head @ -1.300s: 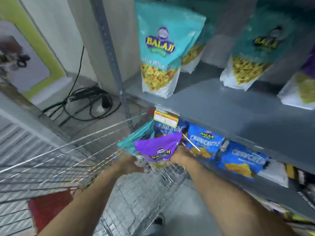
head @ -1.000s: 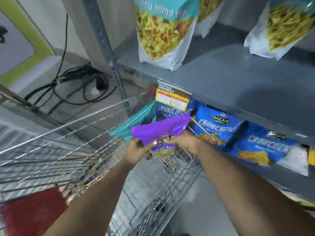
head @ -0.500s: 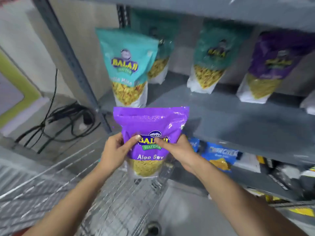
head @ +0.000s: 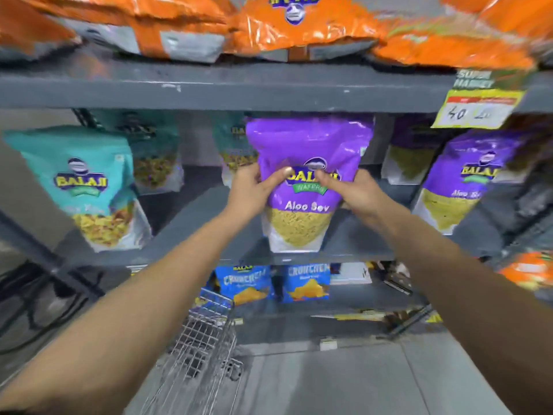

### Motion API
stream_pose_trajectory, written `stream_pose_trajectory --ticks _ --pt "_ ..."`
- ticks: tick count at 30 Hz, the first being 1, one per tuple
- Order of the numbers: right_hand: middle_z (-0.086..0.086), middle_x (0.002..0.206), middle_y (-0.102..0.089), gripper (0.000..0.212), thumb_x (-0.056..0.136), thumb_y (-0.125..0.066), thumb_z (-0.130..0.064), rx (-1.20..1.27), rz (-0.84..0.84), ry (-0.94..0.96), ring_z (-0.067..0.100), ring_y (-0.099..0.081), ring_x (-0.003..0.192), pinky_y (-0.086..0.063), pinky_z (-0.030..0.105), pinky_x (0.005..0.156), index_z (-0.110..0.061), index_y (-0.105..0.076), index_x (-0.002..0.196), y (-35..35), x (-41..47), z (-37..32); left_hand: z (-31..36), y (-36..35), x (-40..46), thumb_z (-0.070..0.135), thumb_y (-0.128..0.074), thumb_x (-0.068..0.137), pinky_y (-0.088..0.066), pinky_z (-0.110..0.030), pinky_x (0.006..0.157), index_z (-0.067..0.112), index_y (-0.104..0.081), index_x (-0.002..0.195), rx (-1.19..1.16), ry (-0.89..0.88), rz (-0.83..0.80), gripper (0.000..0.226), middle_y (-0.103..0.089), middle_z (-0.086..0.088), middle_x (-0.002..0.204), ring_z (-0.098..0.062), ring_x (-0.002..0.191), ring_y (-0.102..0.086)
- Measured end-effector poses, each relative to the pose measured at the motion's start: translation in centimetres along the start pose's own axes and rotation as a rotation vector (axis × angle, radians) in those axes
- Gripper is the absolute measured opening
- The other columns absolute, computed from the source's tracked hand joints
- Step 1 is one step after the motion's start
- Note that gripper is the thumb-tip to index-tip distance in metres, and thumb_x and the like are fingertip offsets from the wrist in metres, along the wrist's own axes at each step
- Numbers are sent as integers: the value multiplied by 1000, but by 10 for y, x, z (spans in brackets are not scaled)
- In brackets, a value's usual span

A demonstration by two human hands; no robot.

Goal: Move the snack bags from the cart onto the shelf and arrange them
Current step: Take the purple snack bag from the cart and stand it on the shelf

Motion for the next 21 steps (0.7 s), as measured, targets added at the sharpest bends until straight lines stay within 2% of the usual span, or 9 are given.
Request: stream_pose_trajectory --ticks 3,5,7,10,12,15,17,18,21 --pt "8 100 -77 27 74 -81 -24 -54 30 -9 19 -73 82 -59 41 83 -15 -73 99 35 34 3 -13 -40 37 29 -73 82 -46 -38 61 -11 -70 85 -41 48 -19 40 -63 -10 74 -13 69 -47" --pt "0 92 -79 26 74 -81 -25 -100 38 7 13 -74 77 -59 34 77 -18 -73 98 55 57 10 -25 -64 57 27 -76 80 -43 -27 55 -1 -70 70 -72 68 -20 31 -64 6 61 -6 58 -48" --pt "5 99 -78 27 79 -78 -22 -117 52 9 18 -74 83 -59 37 81 -17 -73 104 72 77 25 -38 -87 70 26 -78 78 -38 -16 48 13 -63 54 -91 78 -15 31 -56 16 44 7 46 -42" --pt "1 97 -79 19 80 -78 -25 -123 92 -16 17 -75 86 -58 41 86 -21 -74 98 87 92 51 -56 -111 77 31 -79 76 -50 -31 62 -3 -73 78 -169 186 -40 34 -72 -9 71 -10 65 -54" --pt "-11 85 -80 16 78 -79 -27 -90 142 -6 6 -76 79 -56 34 80 -23 -75 94 87 94 62 -65 -118 79 31 -80 76 -55 -33 69 2 -73 83 -219 228 -37 30 -73 -12 80 -15 71 -62" --pt "0 108 -76 57 73 -84 -28 -46 265 71 13 -74 99 -58 32 85 -12 -61 122 79 86 66 -66 -112 74 30 -81 74 -58 -40 89 4 -70 103 -277 296 -79 41 -75 -14 103 -25 93 -73" --pt "3 119 -65 79 69 -86 -32 -85 465 172 15 -64 109 -53 32 97 -10 -44 133 69 65 64 -63 -95 65 26 -82 74 -54 -33 94 4 -61 120 -226 305 -41 55 -70 -12 114 -21 102 -68" --pt "1 117 -59 80 68 -85 -36 -157 561 253 12 -59 107 -50 30 99 -11 -43 132 62 52 63 -63 -83 57 23 -82 75 -52 -25 93 3 -59 123 -200 302 11 57 -68 -11 114 -18 102 -65" --pt "3 115 -55 60 75 -80 -37 -344 518 461 15 -55 103 -47 34 95 -14 -48 120 24 12 71 -68 -31 11 16 -78 79 -49 -5 73 3 -68 108 -182 297 128 34 -69 -8 93 -3 79 -64"
Point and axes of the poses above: each hand's wrist, its own x-axis towards the middle knuckle, its own y-axis out of the back of the hand, z = x × y, the point moved 1 cm from there along x, towards the middle knuckle
